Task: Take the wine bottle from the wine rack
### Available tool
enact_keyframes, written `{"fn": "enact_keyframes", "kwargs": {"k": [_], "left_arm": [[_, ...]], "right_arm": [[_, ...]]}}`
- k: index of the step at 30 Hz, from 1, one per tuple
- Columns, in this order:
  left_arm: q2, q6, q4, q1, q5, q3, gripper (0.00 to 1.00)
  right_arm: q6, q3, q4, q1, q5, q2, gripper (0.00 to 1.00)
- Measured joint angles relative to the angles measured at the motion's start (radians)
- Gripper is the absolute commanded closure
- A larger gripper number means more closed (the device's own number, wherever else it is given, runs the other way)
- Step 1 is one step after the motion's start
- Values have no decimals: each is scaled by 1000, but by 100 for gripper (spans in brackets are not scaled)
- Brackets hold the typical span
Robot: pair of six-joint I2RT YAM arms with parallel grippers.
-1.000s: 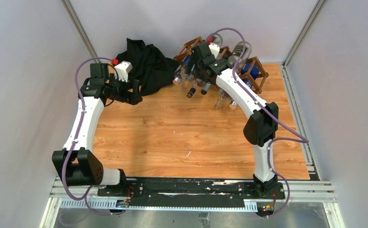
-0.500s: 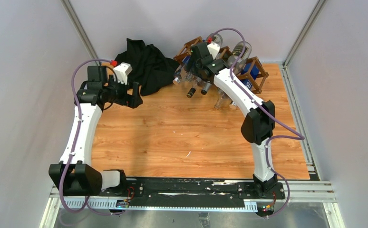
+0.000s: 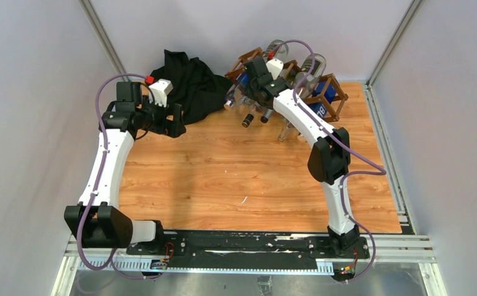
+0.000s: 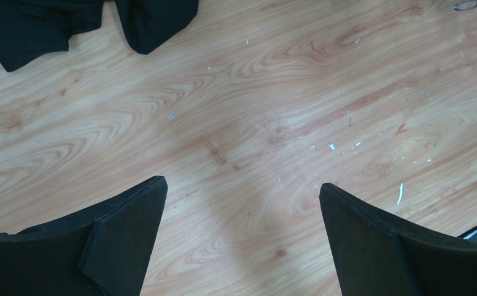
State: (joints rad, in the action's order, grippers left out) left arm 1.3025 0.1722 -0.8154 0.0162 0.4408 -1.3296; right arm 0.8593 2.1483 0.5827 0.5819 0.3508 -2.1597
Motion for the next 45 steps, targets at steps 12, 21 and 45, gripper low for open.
{"fn": "enact_keyframes", "kwargs": {"k": [12,21,45], "left_arm": [[-2,48,-2,0,-21,-13,0],[-17,110,-2,0,-10,-25,0],[27,399,-21,-147,33,-166,0]], "right_arm": [[-12,-71,-61,-10,-22,38,100],[-50,-247,-74,-10,-163,221,100],[-116,-547,-61,-3,-526,620,100]]}}
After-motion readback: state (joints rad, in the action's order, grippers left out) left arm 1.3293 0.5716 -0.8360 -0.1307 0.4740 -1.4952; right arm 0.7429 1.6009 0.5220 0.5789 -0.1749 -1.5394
